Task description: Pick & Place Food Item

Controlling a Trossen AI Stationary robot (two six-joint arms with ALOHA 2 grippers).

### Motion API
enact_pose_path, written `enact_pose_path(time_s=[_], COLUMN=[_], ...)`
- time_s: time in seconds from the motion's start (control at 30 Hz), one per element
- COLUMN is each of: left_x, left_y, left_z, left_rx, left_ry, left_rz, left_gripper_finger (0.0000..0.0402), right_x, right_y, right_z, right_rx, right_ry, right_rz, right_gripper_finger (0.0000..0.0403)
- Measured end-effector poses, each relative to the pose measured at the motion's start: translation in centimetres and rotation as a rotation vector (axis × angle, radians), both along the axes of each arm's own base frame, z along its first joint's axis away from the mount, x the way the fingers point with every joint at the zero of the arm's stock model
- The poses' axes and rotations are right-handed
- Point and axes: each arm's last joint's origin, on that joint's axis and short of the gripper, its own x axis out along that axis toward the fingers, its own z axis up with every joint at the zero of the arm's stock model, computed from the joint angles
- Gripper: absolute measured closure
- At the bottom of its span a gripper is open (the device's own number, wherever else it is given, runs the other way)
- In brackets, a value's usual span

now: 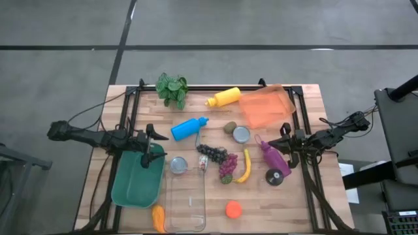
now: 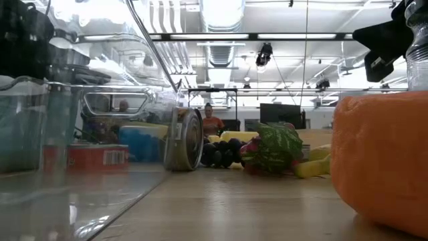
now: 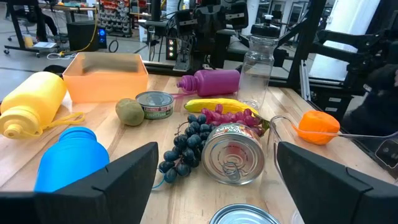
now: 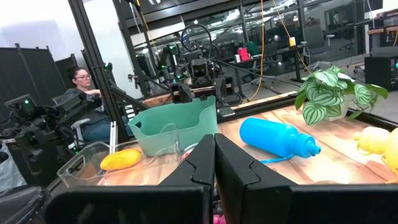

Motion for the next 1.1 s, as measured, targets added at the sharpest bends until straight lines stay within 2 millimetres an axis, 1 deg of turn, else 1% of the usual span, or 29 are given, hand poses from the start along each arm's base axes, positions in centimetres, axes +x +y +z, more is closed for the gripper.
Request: enact_pose_path(time_s=[0.17,0.27,0.33,0.4,0.47,0.53,0.63,0.8,0.87,0.93,1.03,1.1], left_x=[0.0,0.0,0.0,0.0,0.0,0.0,0.0,0.0,0.0,0.0,0.0,0.0], left_y=[0.0,0.0,0.0,0.0,0.0,0.0,0.0,0.0,0.0,0.0,0.0,0.0], left_z=[0.0,0.0,0.0,0.0,0.0,0.0,0.0,0.0,0.0,0.0,0.0,0.0], left_rx=[0.0,0.0,0.0,0.0,0.0,0.0,0.0,0.0,0.0,0.0,0.0,0.0], left_ry=[0.0,0.0,0.0,0.0,0.0,0.0,0.0,0.0,0.0,0.0,0.0,0.0], left_rz=[0.0,0.0,0.0,0.0,0.0,0.0,0.0,0.0,0.0,0.0,0.0,0.0], left_gripper_finger=[0.0066,0.0066,0.0066,0.0066,0.0066,0.0066,0.0066,0.0066,0.0066,0.0066,0.0066,0.0066], right_x=[0.0,-0.1,-0.3,-0.5,-0.7,-0.9,-1.0,-1.1,-1.1,-1.1,-1.3,-1.4], right_y=[0.0,0.0,0.0,0.2,0.4,0.4,0.3,0.3,0.3,0.1,0.0,0.0], right_z=[0.2,0.8,1.4,2.0,2.6,3.0,3.4,3.5,3.5,3.7,5.0,6.3], right_rx=[0.017,0.082,0.101,0.07,-0.006,-0.04,-0.044,-0.073,-0.125,-0.14,-0.123,-0.127], right_ry=[-0.018,-0.083,-0.144,-0.211,-0.279,-0.331,-0.374,-0.396,-0.398,-0.391,-0.373,-0.329], right_rz=[0.001,0.011,0.062,0.149,0.23,0.241,0.216,0.221,0.193,0.15,0.141,0.159], right_gripper_finger=[0.0395,0.0395,0.0395,0.0395,0.0395,0.0395,0.0395,0.0395,0.0395,0.0395,0.0395,0.0395])
